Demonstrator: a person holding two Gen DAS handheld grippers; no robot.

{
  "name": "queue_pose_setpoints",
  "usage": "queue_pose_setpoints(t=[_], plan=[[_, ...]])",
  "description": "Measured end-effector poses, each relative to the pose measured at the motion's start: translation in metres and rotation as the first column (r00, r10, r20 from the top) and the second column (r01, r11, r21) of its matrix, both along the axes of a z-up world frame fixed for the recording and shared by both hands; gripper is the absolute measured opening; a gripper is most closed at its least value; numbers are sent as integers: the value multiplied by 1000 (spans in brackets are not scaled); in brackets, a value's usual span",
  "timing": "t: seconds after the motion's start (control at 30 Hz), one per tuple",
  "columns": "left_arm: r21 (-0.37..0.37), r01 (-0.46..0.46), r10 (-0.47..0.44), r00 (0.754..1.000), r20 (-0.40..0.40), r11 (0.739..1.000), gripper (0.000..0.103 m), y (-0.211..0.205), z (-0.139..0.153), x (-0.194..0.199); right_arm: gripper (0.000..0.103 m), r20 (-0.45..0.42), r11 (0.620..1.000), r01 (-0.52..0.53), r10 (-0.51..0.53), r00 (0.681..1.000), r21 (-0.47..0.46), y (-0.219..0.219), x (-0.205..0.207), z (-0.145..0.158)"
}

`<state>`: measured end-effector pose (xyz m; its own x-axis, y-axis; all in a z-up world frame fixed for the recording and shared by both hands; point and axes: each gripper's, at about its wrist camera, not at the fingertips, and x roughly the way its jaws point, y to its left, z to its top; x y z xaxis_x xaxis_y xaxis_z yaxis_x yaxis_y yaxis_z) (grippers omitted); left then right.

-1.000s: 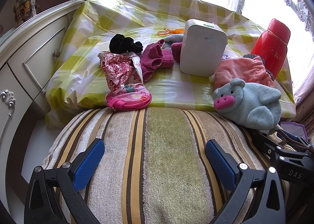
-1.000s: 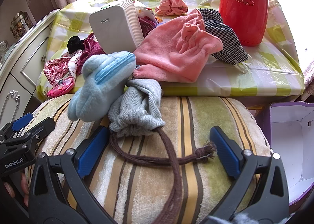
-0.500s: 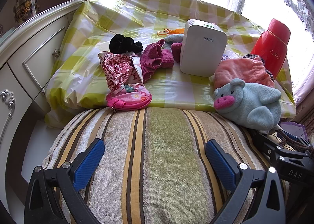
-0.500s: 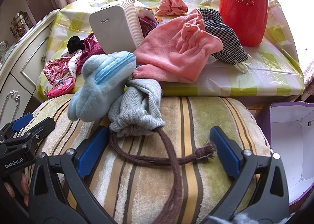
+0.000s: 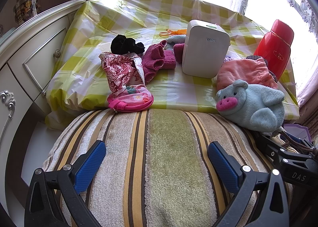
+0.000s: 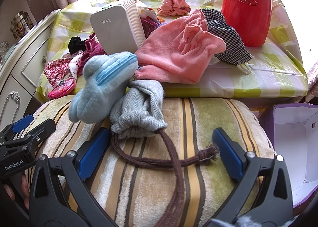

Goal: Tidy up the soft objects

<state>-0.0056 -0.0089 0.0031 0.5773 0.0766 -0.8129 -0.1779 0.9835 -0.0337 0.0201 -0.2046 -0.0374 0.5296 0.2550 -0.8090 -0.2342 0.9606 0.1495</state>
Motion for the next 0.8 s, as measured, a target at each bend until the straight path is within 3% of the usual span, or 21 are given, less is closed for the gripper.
queue_pose_setpoints(t=[0.27, 0.5, 0.7, 0.8], plan=[[-22, -6, 6, 1000, 15, 1000, 103, 1, 1, 2, 103, -42, 999, -46, 47, 998, 21, -4, -1, 3], [-96, -11, 15, 999, 47, 995, 103, 12, 4, 1, 103, -47, 990, -99, 104, 993, 99, -6, -2, 12], [-168, -24, 34, 998, 53, 986, 91, 27, 7, 9, 103, -47, 984, -140, 145, 988, 111, 1, 5, 11], [-216, 13, 6, 996, 87, 976, 83, 29, 11, 12, 103, -53, 984, -138, 145, 988, 114, 3, 14, 11]])
